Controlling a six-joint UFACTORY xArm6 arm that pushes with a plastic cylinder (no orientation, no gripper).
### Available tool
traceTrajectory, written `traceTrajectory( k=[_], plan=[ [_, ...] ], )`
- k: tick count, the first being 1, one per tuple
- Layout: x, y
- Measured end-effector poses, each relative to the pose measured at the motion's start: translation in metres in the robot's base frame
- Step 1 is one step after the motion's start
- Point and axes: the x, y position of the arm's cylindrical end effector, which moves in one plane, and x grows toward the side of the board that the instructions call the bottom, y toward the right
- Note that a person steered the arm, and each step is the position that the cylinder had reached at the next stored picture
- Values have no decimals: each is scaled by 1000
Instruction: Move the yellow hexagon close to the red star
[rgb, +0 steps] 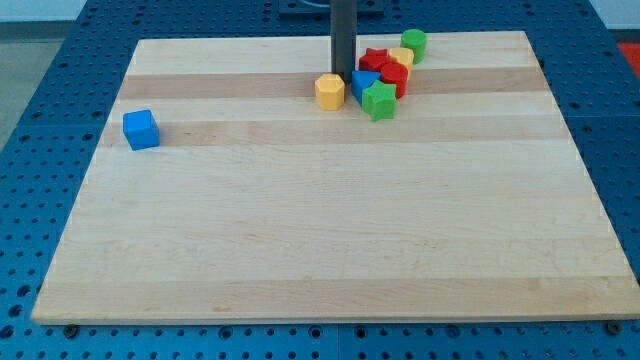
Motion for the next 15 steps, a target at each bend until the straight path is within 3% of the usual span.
traceTrajectory(
  k=[5, 7, 15],
  plan=[
    [93, 24],
    [72, -40],
    [36, -29]
  ],
)
